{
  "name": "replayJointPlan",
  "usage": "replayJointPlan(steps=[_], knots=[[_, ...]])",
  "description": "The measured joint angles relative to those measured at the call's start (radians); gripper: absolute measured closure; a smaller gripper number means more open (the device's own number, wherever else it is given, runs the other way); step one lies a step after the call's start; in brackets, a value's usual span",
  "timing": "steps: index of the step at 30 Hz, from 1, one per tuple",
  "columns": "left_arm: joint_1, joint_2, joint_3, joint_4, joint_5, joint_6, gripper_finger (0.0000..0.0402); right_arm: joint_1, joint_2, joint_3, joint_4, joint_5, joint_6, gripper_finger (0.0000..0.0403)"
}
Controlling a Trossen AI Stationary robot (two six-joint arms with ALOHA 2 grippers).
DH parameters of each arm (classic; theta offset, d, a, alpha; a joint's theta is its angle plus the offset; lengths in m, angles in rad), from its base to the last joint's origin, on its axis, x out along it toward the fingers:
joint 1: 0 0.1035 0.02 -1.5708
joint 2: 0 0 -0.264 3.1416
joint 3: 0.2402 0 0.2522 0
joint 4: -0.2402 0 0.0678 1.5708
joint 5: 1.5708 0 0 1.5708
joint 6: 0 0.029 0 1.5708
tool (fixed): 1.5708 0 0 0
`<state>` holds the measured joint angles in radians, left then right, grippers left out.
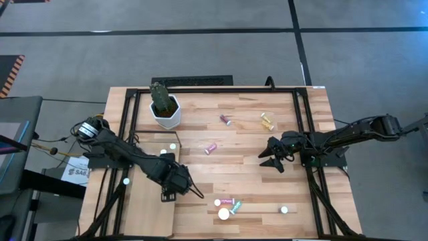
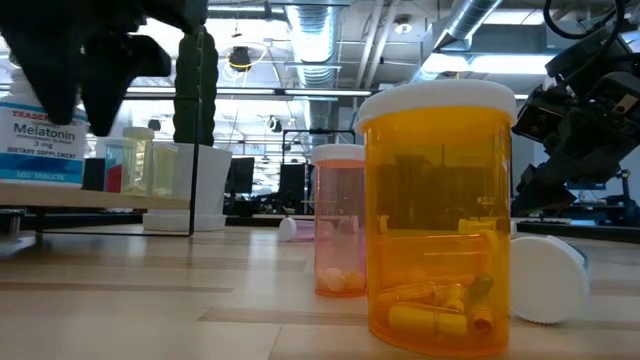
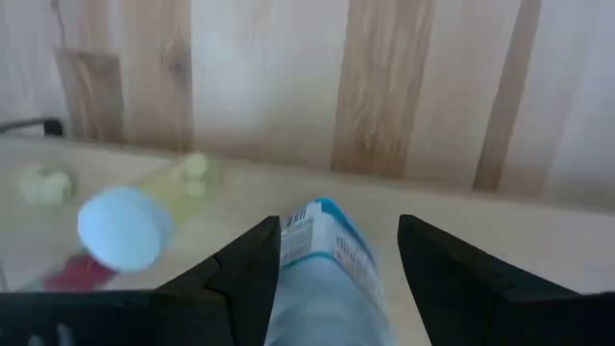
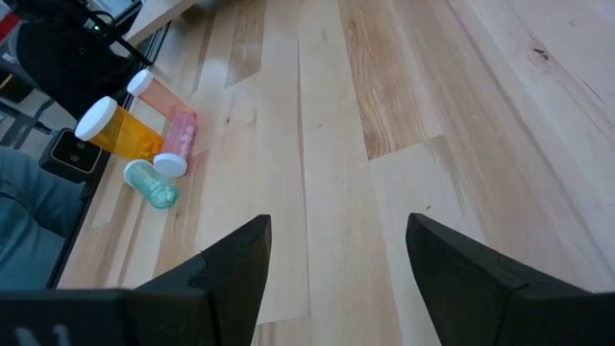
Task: Pick and place medicine bottles onto shelf by color
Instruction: Put the white pill bottle on the shelf, then put the yellow pill bottle on the shelf
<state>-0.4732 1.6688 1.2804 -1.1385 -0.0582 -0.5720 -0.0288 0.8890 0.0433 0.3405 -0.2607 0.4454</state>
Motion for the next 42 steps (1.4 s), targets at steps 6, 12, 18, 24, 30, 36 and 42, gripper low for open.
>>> replayJointPlan(steps=[6,12,18,24,30,36,42], knots=[[-0.024,0.0,0.0,-0.106,-0.001,-0.034,0.0205,0.0,0.0,0.0,0.001,0.0,0.0,0.0138],[-0.038,0.0,0.0,-0.206,-0.05,-0.068,0.0205,0.0,0.0,0.0,0.001,0.0,0.0,0.0138],[-0.039,0.0,0.0,-0.283,-0.087,-0.094,0.0205,0.0,0.0,0.0,0.001,0.0,0.0,0.0138],[-0.039,0.0,0.0,-0.314,-0.101,-0.099,0.0205,0.0,0.0,0.0,0.002,0.0,0.0,0.0138],[-0.041,-0.03,0.02,-0.31,-0.164,-0.118,0.0205,0.0,0.0,0.0,0.002,0.0,0.0,0.0138],[-0.041,-0.117,0.034,-0.292,-0.189,-0.143,0.0205,0.0,0.0,0.0,0.001,0.0,0.0,0.0138],[-0.041,-0.193,0.035,-0.136,-0.199,-0.135,0.0205,0.0,0.0,0.0,0.001,0.0,0.0,0.0138]])
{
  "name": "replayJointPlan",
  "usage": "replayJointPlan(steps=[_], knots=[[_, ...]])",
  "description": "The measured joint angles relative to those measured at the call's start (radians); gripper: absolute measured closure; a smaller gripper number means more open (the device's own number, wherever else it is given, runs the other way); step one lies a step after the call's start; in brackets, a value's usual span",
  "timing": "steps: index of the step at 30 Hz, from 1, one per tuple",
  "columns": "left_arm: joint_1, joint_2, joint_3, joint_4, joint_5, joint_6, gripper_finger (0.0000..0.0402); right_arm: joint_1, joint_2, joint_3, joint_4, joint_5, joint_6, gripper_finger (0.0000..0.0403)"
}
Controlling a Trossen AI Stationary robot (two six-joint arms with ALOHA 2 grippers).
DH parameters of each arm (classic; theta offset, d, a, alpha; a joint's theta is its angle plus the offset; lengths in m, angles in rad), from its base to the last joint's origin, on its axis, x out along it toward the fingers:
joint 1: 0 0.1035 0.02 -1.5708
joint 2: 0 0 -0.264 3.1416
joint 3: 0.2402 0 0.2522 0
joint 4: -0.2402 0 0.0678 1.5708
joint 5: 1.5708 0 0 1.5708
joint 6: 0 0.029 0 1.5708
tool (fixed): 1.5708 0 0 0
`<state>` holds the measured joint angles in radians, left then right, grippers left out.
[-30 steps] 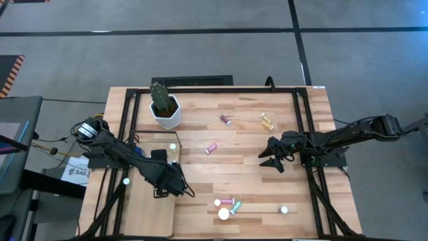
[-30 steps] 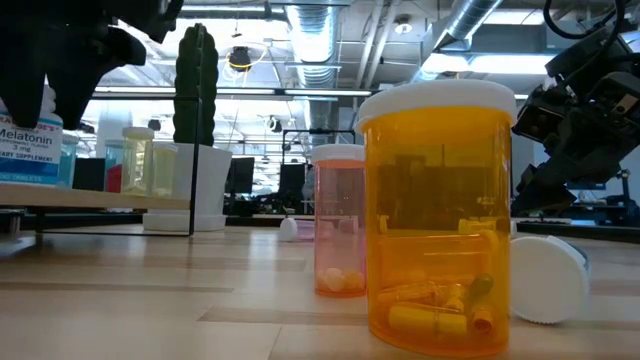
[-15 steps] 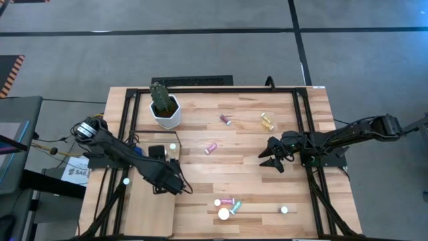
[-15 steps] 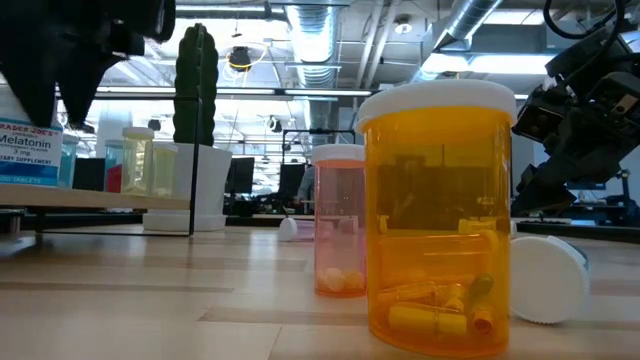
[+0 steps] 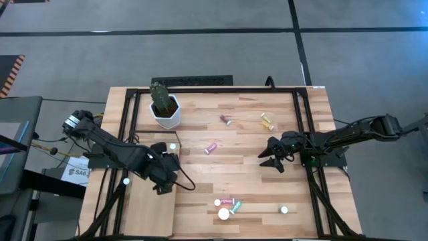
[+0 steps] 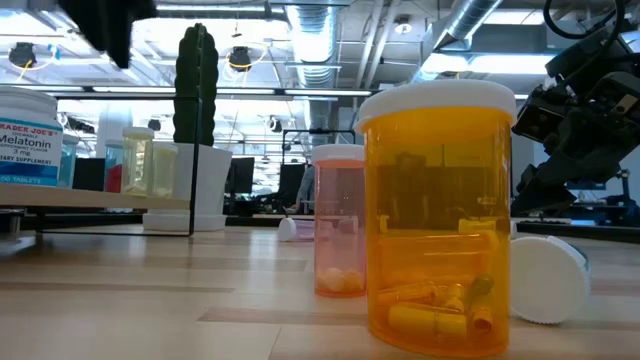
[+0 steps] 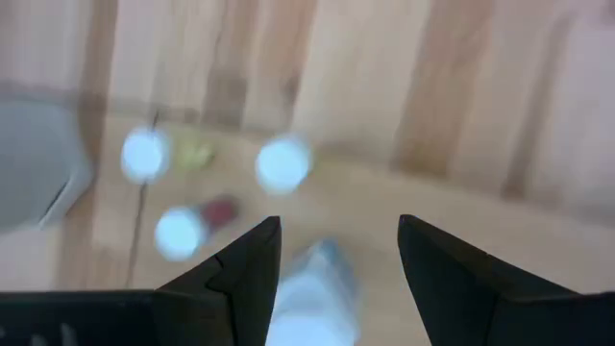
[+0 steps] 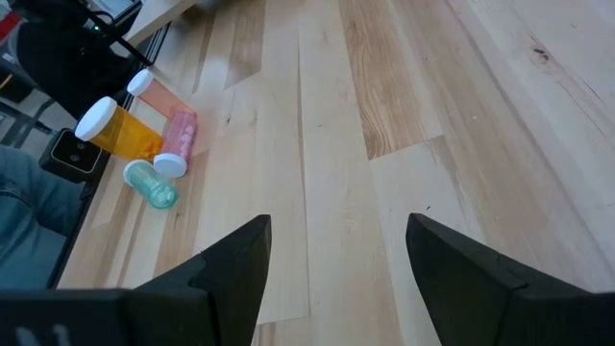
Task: Pick and place medicine bottles onto shelf by color
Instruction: Put the yellow pill bottle on the shelf
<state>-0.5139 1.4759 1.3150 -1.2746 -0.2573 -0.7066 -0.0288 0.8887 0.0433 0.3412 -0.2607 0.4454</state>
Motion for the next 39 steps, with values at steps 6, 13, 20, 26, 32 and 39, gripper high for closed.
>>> replayJointPlan(steps=[6,13,20,26,32,39], knots=[[0.03,-0.053,0.0,0.163,-0.05,0.04,0.0205,0.0,0.0,0.0,0.0,0.0,0.0,0.0138],[0.079,-0.094,0.0,0.361,-0.121,0.039,0.0205,0.0,0.0,0.0,0.0,0.0,0.0,0.0138],[0.106,-0.096,0.0,0.624,-0.169,0.075,0.0205,0.0,0.0,0.0,0.0,0.0,0.0,0.0138],[0.121,-0.096,0.0,0.809,-0.252,0.077,0.0205,0.0,0.0,0.0,0.0,0.0,0.0,0.0138],[0.119,-0.096,0.0,0.93,-0.313,0.076,0.0205,-0.039,0.0,0.0,0.0,0.065,0.0,0.0138],[0.119,-0.096,0.0,1.009,-0.386,0.079,0.0205,-0.066,0.0,0.0,0.001,0.067,-0.001,0.0138]])
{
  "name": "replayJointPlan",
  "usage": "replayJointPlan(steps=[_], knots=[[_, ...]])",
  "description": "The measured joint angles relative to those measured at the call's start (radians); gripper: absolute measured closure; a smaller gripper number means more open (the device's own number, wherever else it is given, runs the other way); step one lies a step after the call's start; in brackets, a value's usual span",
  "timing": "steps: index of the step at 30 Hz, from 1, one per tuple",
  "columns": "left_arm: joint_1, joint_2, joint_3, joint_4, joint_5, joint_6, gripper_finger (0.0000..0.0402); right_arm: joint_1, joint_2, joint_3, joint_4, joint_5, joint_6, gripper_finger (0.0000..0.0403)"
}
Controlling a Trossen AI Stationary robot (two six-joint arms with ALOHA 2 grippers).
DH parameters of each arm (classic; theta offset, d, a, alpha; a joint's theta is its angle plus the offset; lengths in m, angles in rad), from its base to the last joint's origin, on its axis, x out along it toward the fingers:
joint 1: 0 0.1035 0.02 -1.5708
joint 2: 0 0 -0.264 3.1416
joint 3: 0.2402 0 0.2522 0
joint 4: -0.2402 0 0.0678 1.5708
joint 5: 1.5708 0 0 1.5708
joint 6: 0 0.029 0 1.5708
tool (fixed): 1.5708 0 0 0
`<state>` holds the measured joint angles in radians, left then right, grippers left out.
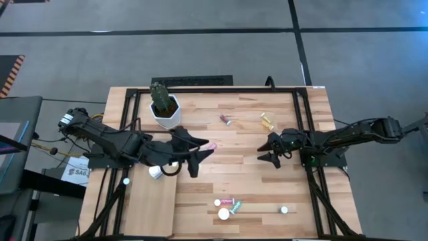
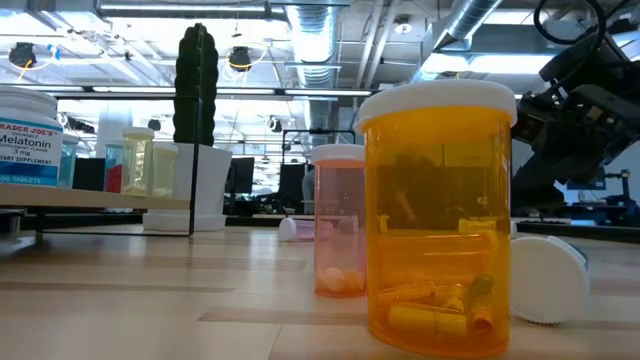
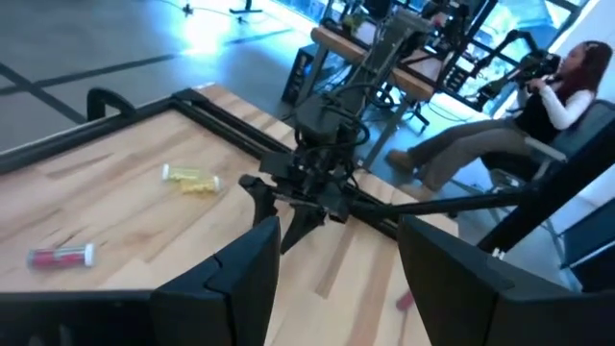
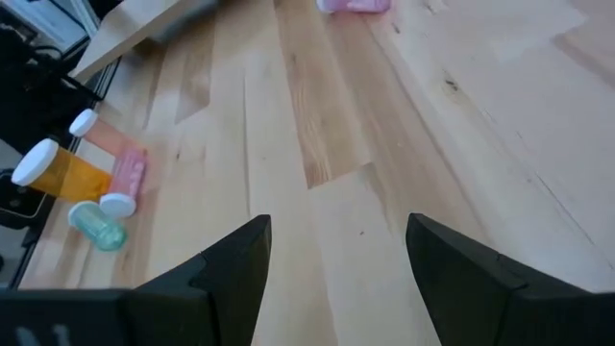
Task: Pick and place medicine bottles onto shelf by color
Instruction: Put the yellow pill bottle on the shelf
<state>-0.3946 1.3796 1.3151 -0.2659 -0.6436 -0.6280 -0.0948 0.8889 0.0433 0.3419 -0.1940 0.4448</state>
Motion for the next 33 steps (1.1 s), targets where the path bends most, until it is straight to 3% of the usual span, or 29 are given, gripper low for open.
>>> replayJointPlan(steps=[10,20,27,29,33], knots=[[0.0,0.0,0.0,0.026,-0.082,0.049,0.0205,0.003,0.0,0.0,0.111,0.016,0.003,0.0138],[0.008,-0.021,0.0,0.054,-0.09,0.106,0.0205,-0.001,0.0,0.001,0.699,0.02,0.019,0.0138],[0.043,-0.088,0.0,0.048,-0.071,0.17,0.0205,-0.006,0.0,0.091,0.776,0.073,0.026,0.0138],[0.066,-0.114,0.0,0.044,-0.038,0.189,0.0205,-0.005,0.0,0.135,0.777,0.073,0.026,0.0138],[0.136,-0.15,0.002,0.007,0.126,0.199,0.0205,-0.005,0.0,0.209,0.752,0.072,0.022,0.0138]])
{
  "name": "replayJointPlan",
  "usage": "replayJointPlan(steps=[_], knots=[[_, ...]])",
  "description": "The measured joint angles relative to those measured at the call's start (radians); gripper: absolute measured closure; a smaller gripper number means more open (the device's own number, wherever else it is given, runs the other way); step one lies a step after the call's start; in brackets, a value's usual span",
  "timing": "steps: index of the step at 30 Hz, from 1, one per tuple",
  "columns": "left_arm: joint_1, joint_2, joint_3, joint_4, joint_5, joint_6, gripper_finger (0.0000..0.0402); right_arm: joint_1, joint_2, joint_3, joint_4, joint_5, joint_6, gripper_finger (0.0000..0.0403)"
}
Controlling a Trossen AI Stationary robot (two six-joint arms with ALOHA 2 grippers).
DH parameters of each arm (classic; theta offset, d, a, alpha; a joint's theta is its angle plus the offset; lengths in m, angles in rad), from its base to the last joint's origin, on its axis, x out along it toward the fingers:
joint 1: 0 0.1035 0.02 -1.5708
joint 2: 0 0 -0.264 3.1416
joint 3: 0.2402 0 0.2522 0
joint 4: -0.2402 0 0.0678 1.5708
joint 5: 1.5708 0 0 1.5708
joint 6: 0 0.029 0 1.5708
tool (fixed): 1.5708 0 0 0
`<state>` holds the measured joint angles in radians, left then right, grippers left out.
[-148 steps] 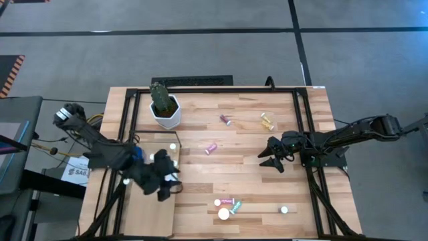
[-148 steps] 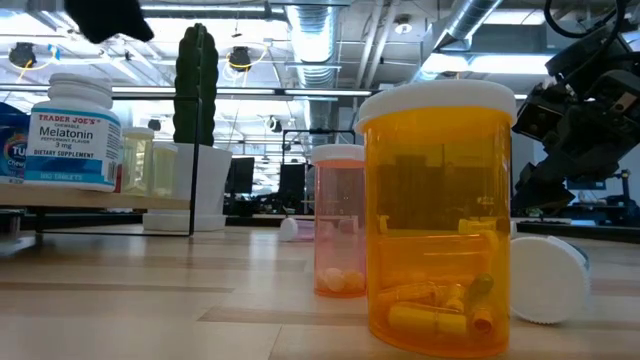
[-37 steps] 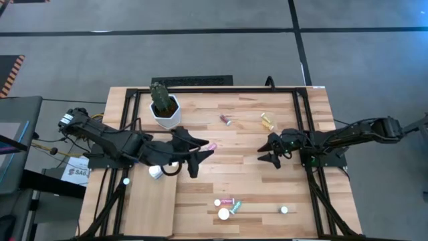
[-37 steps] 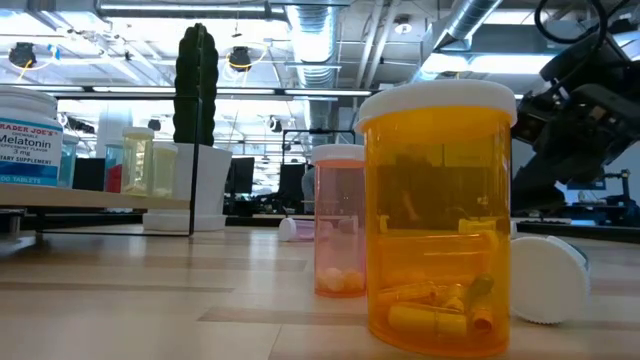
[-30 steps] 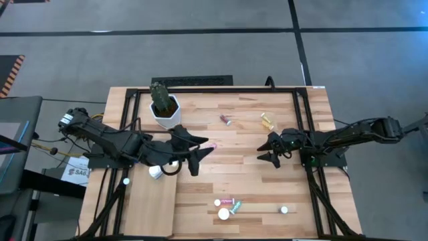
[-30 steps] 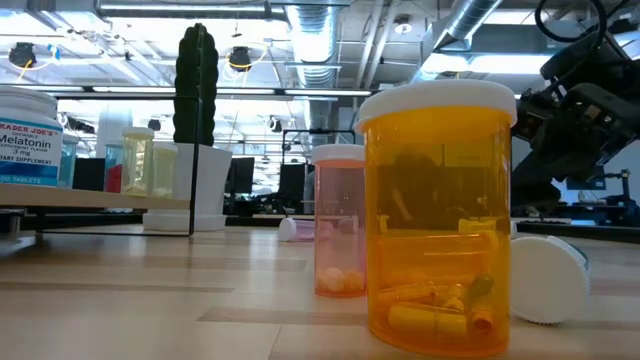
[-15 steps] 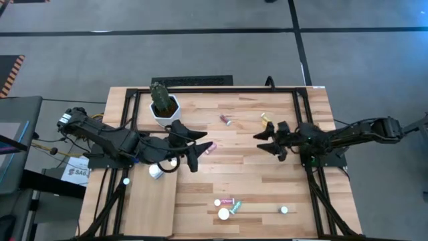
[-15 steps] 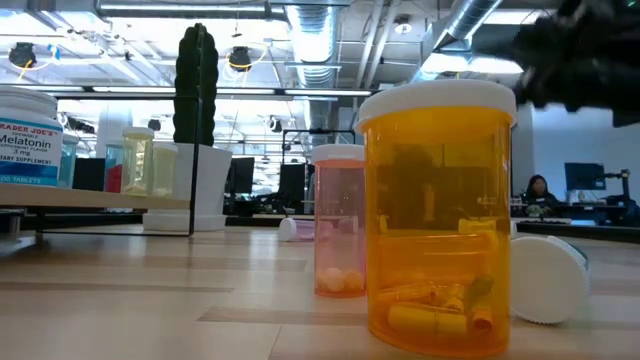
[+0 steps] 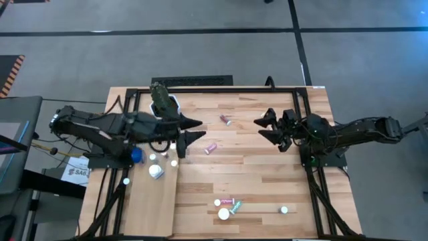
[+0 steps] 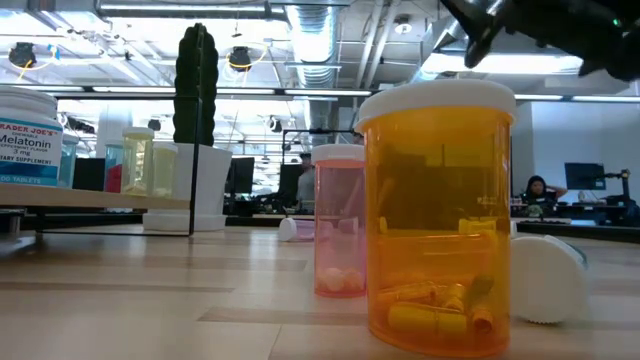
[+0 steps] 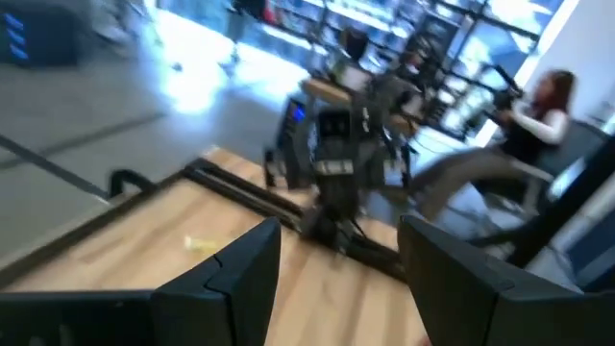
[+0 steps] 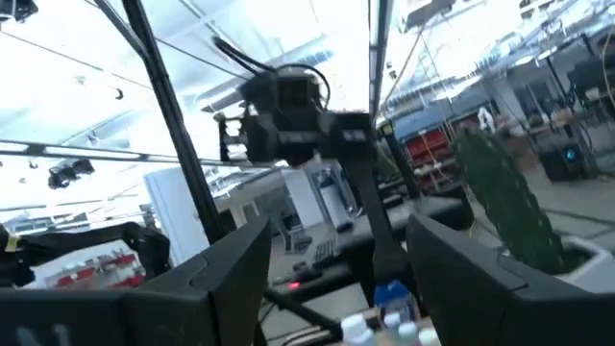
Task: Pick and place medicine bottles onto shelf by color
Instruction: Put the yellow pill bottle on the shelf
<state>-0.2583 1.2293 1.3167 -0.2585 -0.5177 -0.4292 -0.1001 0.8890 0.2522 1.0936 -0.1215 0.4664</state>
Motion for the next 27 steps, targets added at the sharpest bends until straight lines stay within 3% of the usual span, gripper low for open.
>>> replayJointPlan(steps=[9,16,19,25,27], knots=[[0.176,-0.001,0.0,-0.375,0.499,-0.246,0.0205,-0.052,0.0,0.102,-0.169,0.0,-0.079,0.0138],[0.117,-0.02,-0.001,-0.806,0.794,-0.477,0.0205,-0.113,0.0,0.143,-0.36,0.0,-0.074,0.0138],[0.04,-0.029,-0.001,-0.97,0.847,-0.55,0.0205,-0.131,0.0,0.157,-0.447,0.0,-0.074,0.0138],[-0.114,-0.052,-0.002,-1.312,0.846,-0.822,0.0205,-0.165,0.0,0.171,-0.542,0.0,-0.074,0.0138],[-0.152,-0.074,-0.02,-1.304,0.828,-0.919,0.0205,-0.175,0.0,0.171,-0.552,0.0,-0.074,0.0138]])
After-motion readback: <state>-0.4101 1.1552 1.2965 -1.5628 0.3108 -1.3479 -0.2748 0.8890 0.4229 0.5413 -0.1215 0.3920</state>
